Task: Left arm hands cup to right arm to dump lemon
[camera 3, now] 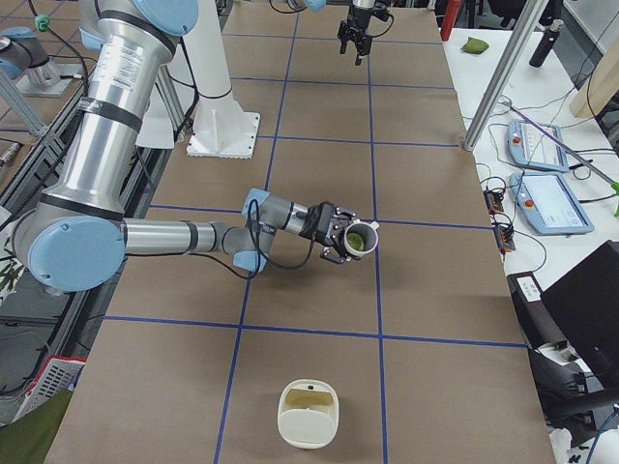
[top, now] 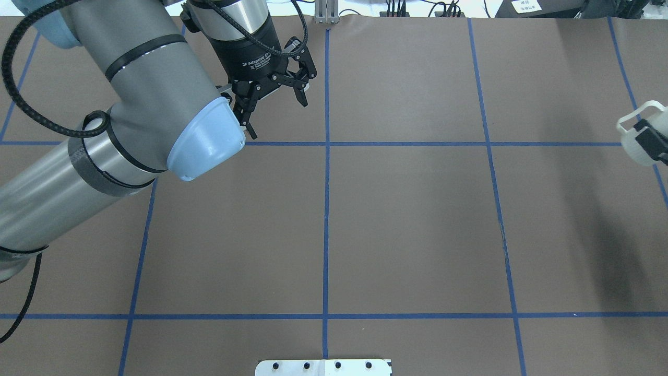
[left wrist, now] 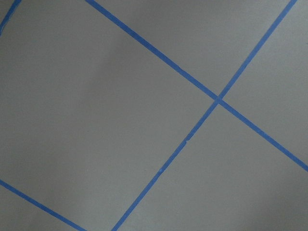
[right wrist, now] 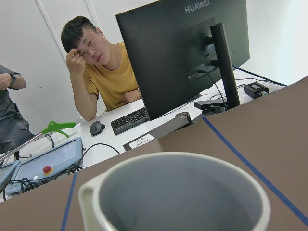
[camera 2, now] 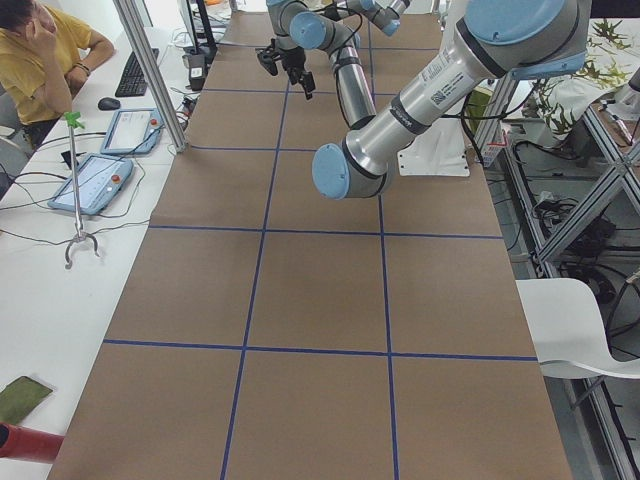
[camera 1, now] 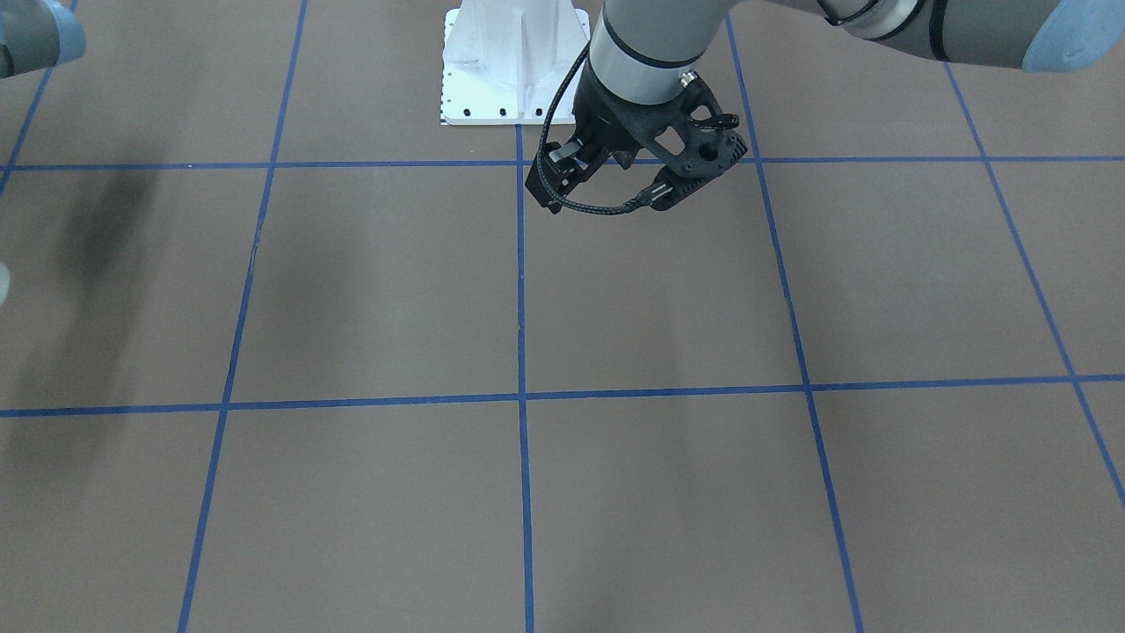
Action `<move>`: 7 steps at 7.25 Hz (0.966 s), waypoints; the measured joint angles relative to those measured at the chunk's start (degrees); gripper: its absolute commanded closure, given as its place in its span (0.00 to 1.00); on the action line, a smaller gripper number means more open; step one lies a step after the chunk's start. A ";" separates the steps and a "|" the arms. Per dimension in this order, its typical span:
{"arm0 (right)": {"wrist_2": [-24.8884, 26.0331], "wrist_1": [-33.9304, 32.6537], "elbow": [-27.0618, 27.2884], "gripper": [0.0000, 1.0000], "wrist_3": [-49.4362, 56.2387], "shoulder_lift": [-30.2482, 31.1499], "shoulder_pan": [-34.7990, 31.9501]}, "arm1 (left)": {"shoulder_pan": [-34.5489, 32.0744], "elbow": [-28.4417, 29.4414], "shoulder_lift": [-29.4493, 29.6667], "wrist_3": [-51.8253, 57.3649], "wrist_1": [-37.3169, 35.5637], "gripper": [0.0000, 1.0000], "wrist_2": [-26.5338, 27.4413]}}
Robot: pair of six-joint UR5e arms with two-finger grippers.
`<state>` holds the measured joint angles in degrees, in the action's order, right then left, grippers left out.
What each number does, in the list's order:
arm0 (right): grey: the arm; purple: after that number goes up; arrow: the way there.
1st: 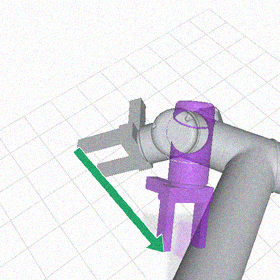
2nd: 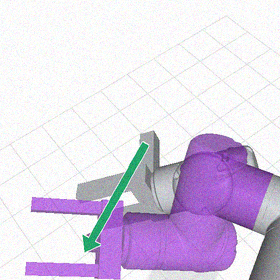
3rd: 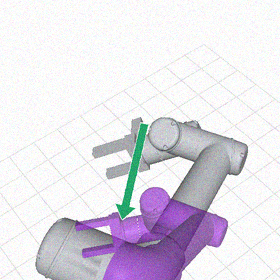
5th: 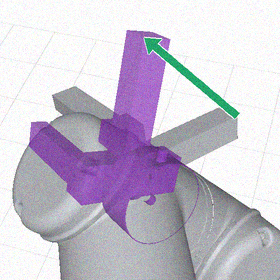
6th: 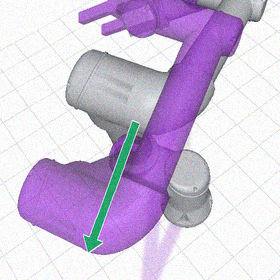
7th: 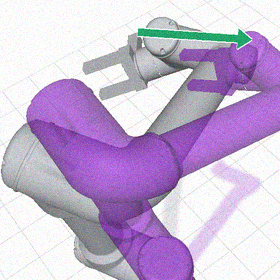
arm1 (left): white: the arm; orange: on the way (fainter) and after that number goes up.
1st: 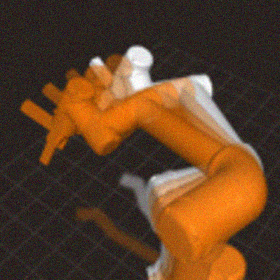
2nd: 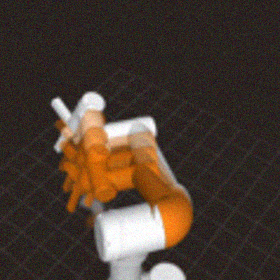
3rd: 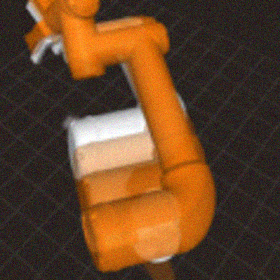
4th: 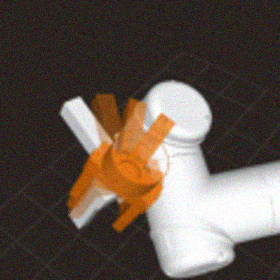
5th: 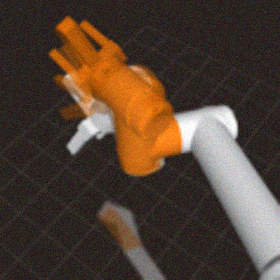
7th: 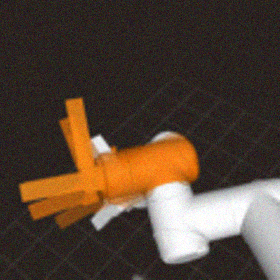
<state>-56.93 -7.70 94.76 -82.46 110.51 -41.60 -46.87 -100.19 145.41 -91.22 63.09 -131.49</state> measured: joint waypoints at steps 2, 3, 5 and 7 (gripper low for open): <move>-10.82 14.01 -10.91 1.00 -0.01 0.33 -10.59 | 0.82 -0.02 0.04 -0.25 -0.05 0.00 1.08; -17.56 16.39 -12.87 1.00 -0.18 0.32 -16.60 | 1.17 -0.06 0.10 -0.36 -0.06 0.00 1.26; -23.70 19.34 -14.45 1.00 -1.91 1.68 -22.05 | 1.69 -0.11 0.29 -1.27 -0.07 0.00 1.39; -27.88 23.67 -17.81 1.00 -9.87 2.60 -25.41 | 1.77 -0.16 0.24 -1.85 -0.07 0.00 1.68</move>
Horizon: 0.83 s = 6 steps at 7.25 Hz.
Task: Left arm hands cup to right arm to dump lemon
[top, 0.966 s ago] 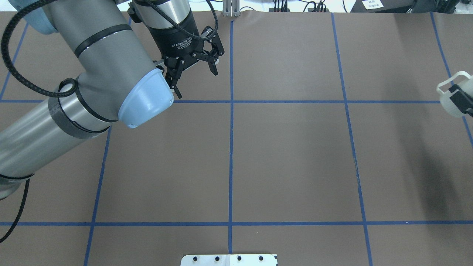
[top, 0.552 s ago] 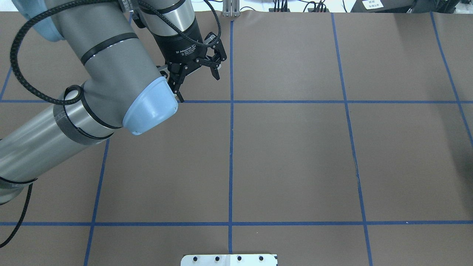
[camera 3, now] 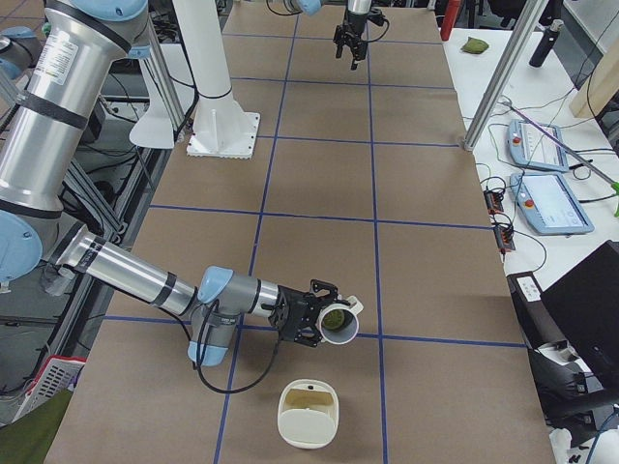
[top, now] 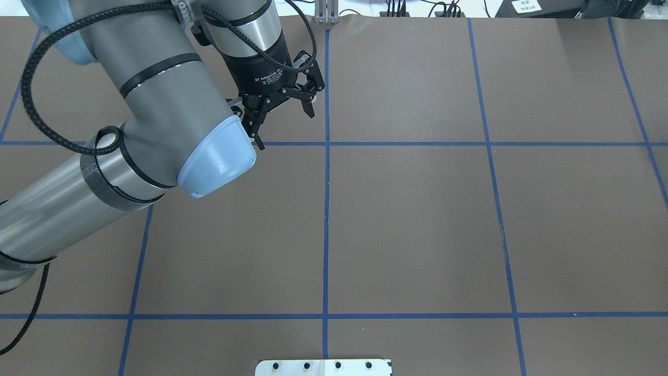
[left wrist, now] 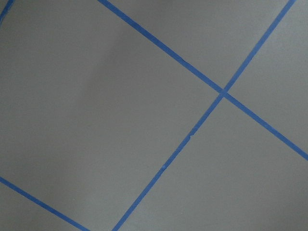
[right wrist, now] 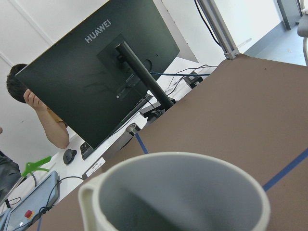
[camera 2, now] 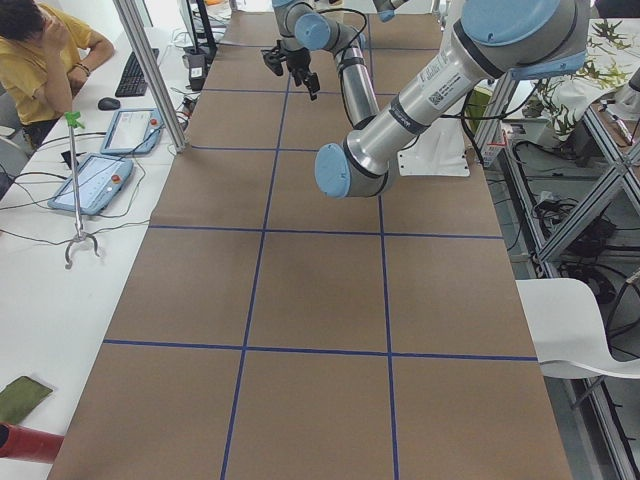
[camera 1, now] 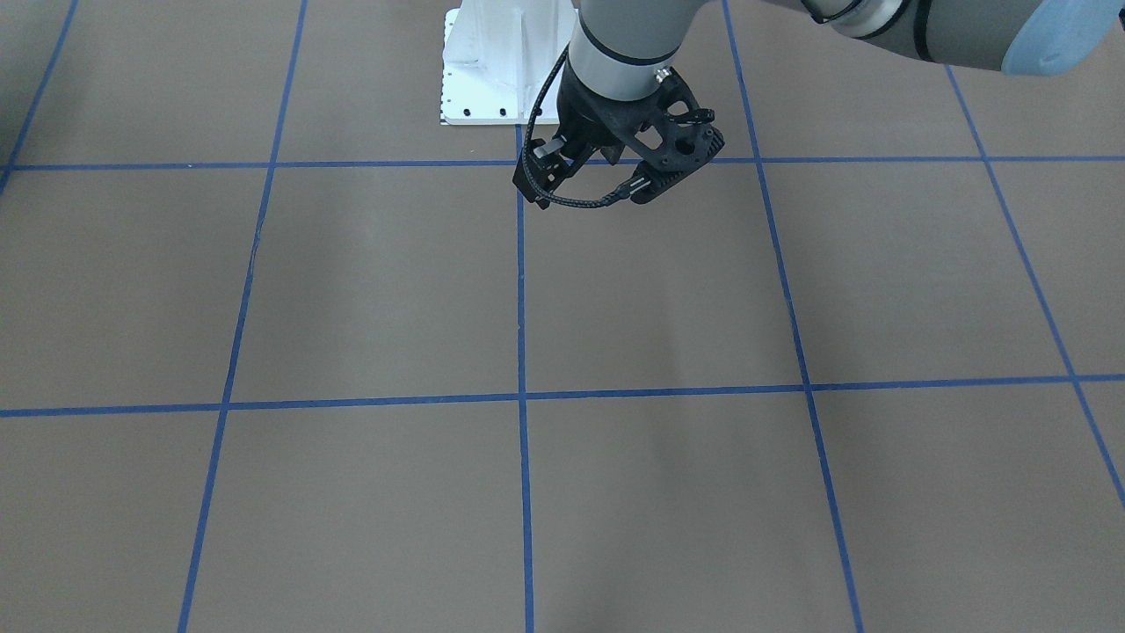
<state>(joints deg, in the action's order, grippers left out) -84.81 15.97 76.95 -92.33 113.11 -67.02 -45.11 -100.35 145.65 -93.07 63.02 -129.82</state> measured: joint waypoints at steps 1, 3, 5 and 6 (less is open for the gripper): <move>-3.28 1.26 -1.61 1.00 -2.72 -0.06 -3.08 | 0.02 -0.01 -0.05 -0.06 0.00 0.00 0.37; -12.07 1.58 -4.56 1.00 -9.28 -1.49 -11.21 | 0.01 -0.07 -0.08 -0.09 -0.06 0.00 0.72; -19.08 1.60 -7.81 1.00 -16.26 -3.49 -17.34 | -0.06 -0.22 0.02 -0.15 -0.28 0.00 0.81; -21.20 1.60 -8.77 1.00 -21.36 -4.47 -18.76 | -0.06 -0.43 0.24 -0.17 -1.05 0.00 0.85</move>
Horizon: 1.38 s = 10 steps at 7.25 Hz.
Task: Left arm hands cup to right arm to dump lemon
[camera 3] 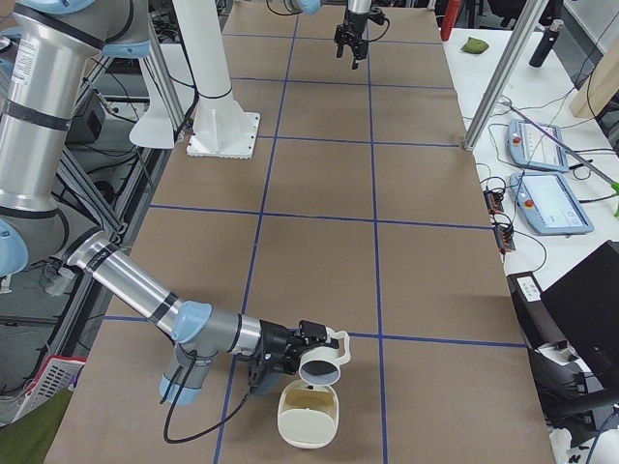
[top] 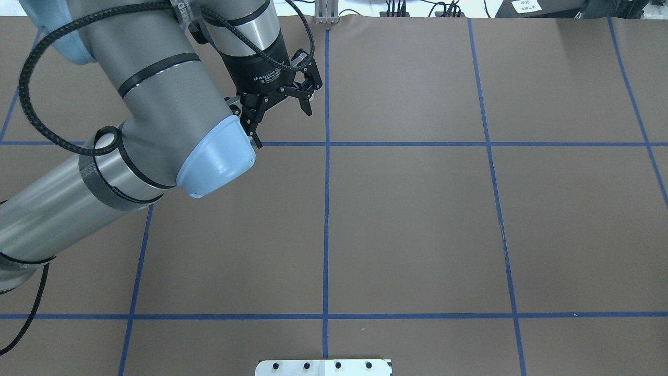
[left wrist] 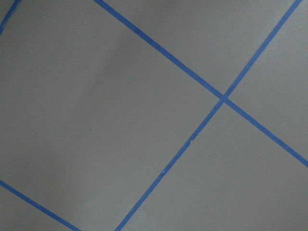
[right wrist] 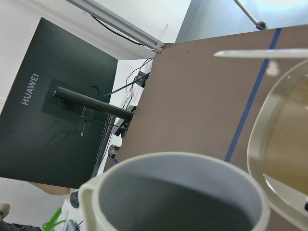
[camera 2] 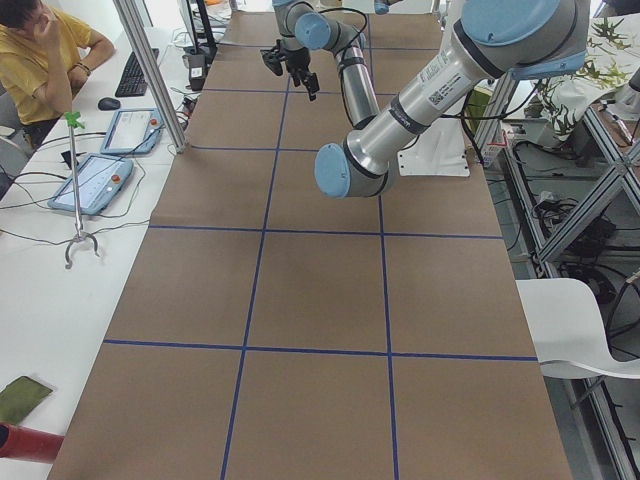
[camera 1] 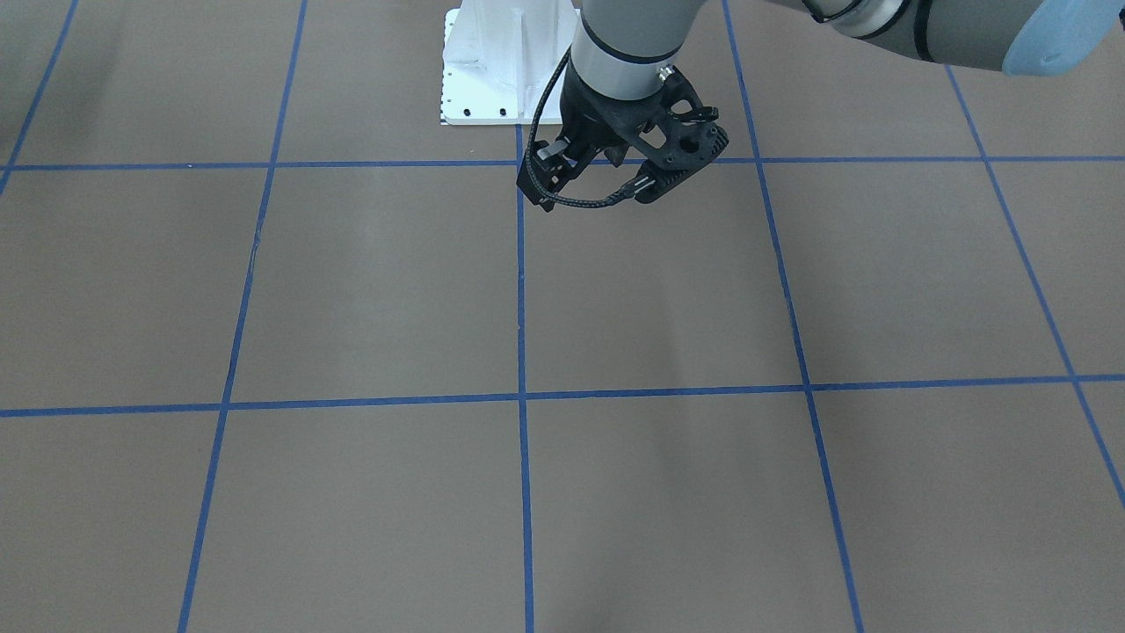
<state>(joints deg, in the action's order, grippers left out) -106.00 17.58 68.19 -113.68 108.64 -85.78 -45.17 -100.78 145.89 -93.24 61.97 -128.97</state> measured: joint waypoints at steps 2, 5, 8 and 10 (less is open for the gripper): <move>-4.41 0.06 -0.64 1.00 -10.39 -2.05 -2.74 | -0.01 -0.91 0.46 0.03 -1.26 0.00 0.09; -12.07 0.22 -1.29 1.00 -23.58 -4.71 -8.81 | -0.03 -1.69 1.60 0.07 -3.06 0.00 1.34; -16.43 0.42 -2.68 1.00 -34.43 -5.59 -12.14 | 0.05 -1.67 4.99 0.30 -6.97 0.00 3.48; -19.86 0.44 -3.53 1.00 -40.33 -5.84 -15.30 | 0.07 -1.62 5.65 0.51 -7.34 0.00 4.14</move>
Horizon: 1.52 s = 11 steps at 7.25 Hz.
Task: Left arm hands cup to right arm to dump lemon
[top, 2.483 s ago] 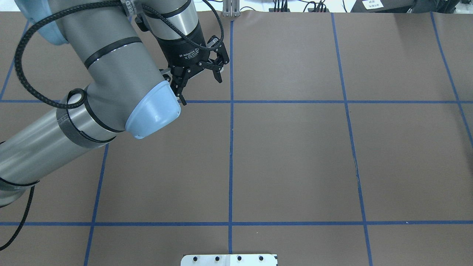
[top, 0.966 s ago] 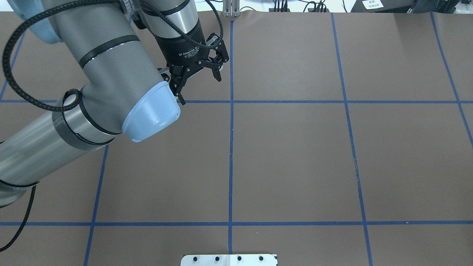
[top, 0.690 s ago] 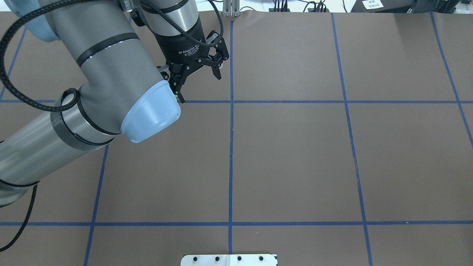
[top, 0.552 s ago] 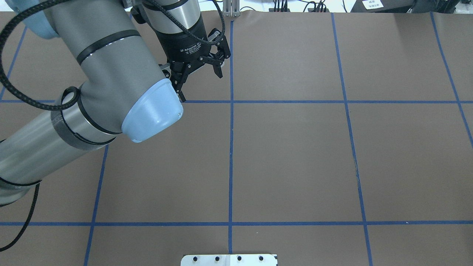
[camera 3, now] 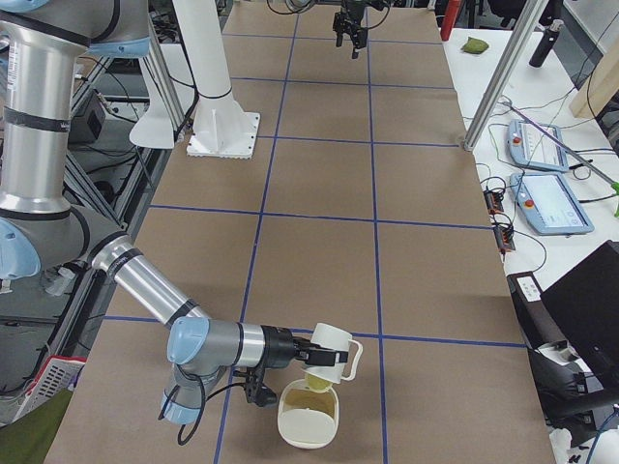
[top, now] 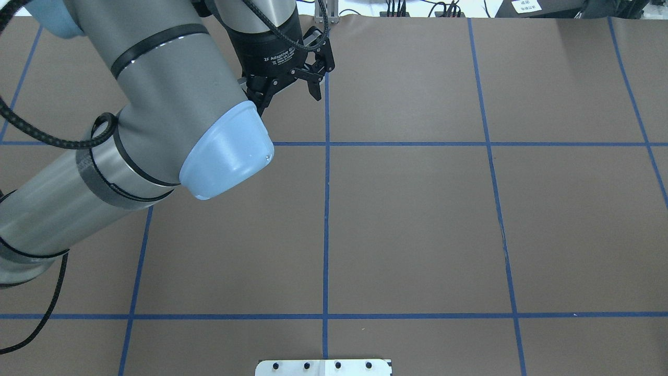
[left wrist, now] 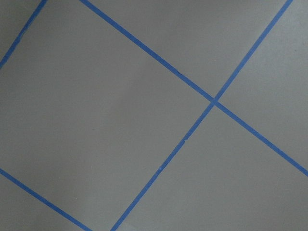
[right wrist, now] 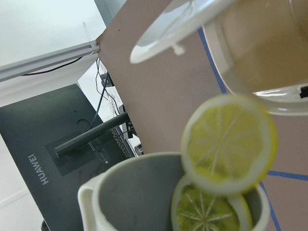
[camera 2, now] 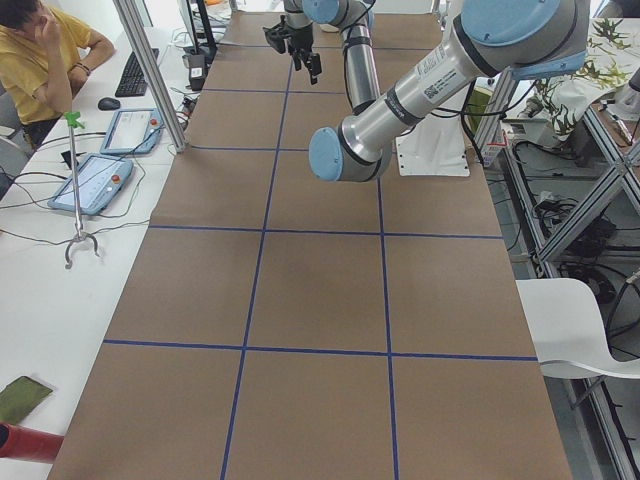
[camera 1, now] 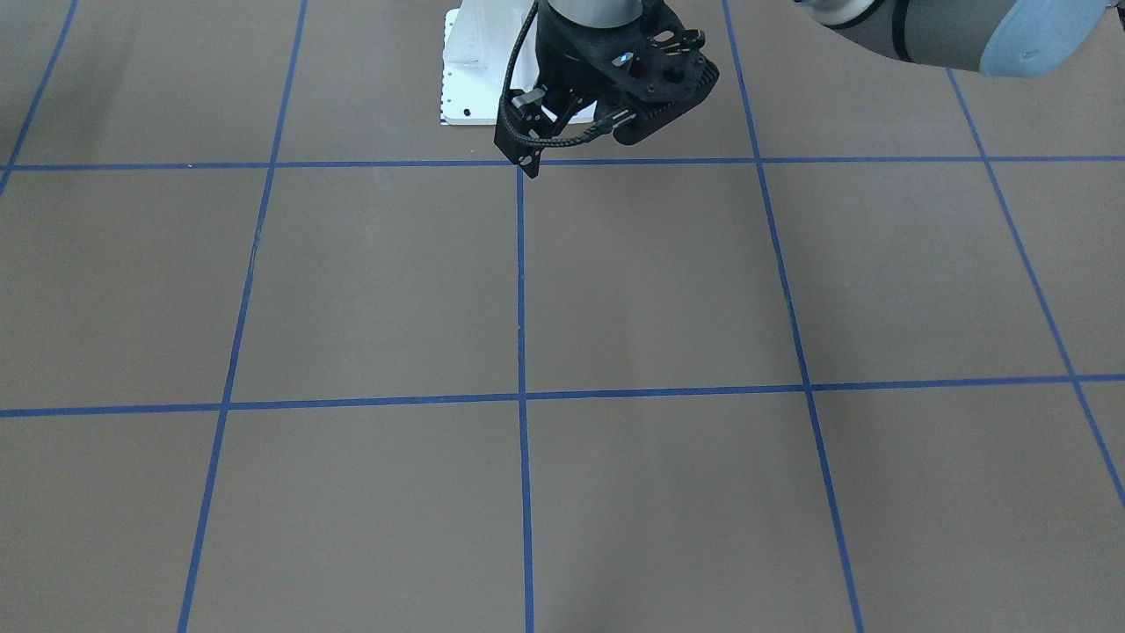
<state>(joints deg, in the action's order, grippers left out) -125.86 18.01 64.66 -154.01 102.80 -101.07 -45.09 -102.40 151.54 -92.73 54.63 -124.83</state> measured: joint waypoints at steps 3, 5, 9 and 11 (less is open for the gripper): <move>-2.41 0.77 -1.24 1.00 -7.27 -0.14 -3.51 | 0.18 0.19 0.20 0.09 -0.07 0.00 1.51; -2.53 1.26 -1.59 1.00 -8.80 -0.12 -4.03 | 0.25 0.24 0.57 0.10 -0.34 0.00 2.04; -2.38 1.41 -1.08 1.00 -8.93 -0.23 -4.07 | 0.50 0.37 0.80 0.10 -0.74 0.00 2.22; -2.37 1.41 -0.97 1.00 -9.22 -0.26 -4.05 | 0.56 0.46 0.72 0.10 -0.75 0.00 2.23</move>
<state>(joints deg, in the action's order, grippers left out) -128.23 19.43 63.69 -163.23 102.54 -105.12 -44.53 -101.94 152.26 -92.64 53.88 -122.61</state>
